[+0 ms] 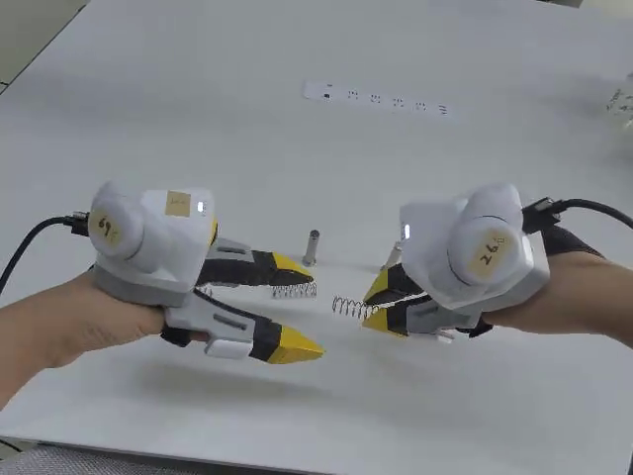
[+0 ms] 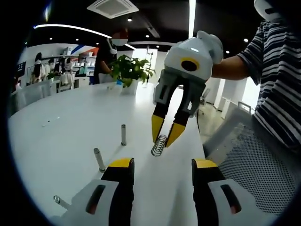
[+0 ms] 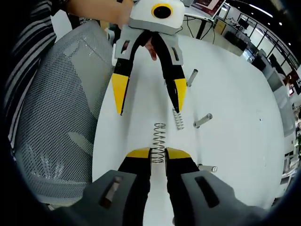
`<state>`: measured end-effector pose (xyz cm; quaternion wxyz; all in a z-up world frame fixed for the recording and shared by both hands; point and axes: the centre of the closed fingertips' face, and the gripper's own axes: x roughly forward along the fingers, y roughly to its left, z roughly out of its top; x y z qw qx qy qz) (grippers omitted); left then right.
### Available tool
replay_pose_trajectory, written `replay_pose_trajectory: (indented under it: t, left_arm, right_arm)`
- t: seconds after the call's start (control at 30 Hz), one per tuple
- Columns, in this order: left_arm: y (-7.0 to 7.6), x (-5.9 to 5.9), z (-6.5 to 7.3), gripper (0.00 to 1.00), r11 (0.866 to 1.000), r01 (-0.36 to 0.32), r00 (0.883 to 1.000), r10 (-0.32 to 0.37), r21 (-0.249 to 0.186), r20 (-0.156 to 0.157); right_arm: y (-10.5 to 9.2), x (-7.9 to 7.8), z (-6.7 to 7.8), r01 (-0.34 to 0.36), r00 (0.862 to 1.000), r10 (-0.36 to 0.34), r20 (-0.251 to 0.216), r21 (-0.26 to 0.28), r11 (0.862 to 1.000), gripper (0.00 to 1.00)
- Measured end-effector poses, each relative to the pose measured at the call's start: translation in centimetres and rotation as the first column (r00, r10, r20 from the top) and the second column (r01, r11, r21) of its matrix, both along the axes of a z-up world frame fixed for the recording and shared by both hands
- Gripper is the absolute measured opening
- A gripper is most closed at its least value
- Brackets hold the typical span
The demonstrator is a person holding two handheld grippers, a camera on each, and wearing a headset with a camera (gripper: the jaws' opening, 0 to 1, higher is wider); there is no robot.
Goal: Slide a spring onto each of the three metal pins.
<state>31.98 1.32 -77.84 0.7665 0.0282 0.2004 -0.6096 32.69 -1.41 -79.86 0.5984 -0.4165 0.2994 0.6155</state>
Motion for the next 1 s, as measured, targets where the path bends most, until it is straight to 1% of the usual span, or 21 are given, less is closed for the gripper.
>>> replay_pose_trajectory:
  t: [0.1,0.17,0.33,0.4,0.47,0.67,0.83,0.9,1.0]
  left_arm:
    - [-0.3,0.4,0.2,0.44,1.000,-0.002,1.000,0.002,-0.021,-0.001]
    - [-0.5,0.5,0.3,0.41,1.000,0.004,1.000,-0.004,-0.027,-0.001]
    - [-1.0,0.5,0.2,0.34,0.999,0.029,1.000,-0.029,-0.030,0.003]
    - [-1.2,0.5,0.0,0.32,0.999,0.038,0.999,-0.038,-0.030,0.000]
    - [-1.3,0.6,0.0,0.31,0.999,0.039,0.999,-0.039,-0.029,0.005]
    - [-1.9,0.5,0.3,0.21,0.997,0.051,0.999,-0.051,-0.055,0.004]
    - [-2.0,0.6,0.3,0.15,0.997,0.048,0.999,-0.047,-0.062,0.005]
    - [-2.1,0.5,0.5,0.12,0.996,0.051,0.999,-0.051,-0.076,-0.001]
    - [-2.0,0.4,0.5,0.10,0.996,0.057,0.998,-0.056,-0.072,0.009]
  right_arm:
    - [0.4,-0.1,0.3,-0.005,1.000,0.005,0.001,0.009,1.000,0.13]
    - [0.6,-0.2,0.4,-0.006,1.000,0.006,0.000,0.014,1.000,0.13]
    - [1.0,-0.2,0.6,-0.009,1.000,0.009,0.000,0.024,1.000,0.13]
    - [1.1,-0.2,0.7,-0.011,1.000,0.011,0.003,0.025,1.000,0.13]
    - [1.2,-0.3,0.9,-0.011,1.000,0.011,-0.001,0.030,1.000,0.13]
    - [1.2,-0.3,1.1,-0.015,1.000,0.015,0.002,0.029,0.999,0.13]
    - [1.3,-0.4,1.2,-0.020,1.000,0.020,0.003,0.031,0.999,0.13]
    - [1.4,-0.5,1.2,-0.024,1.000,0.023,0.006,0.031,0.999,0.13]
    - [1.5,-0.6,1.1,-0.026,1.000,0.026,0.005,0.031,0.999,0.13]
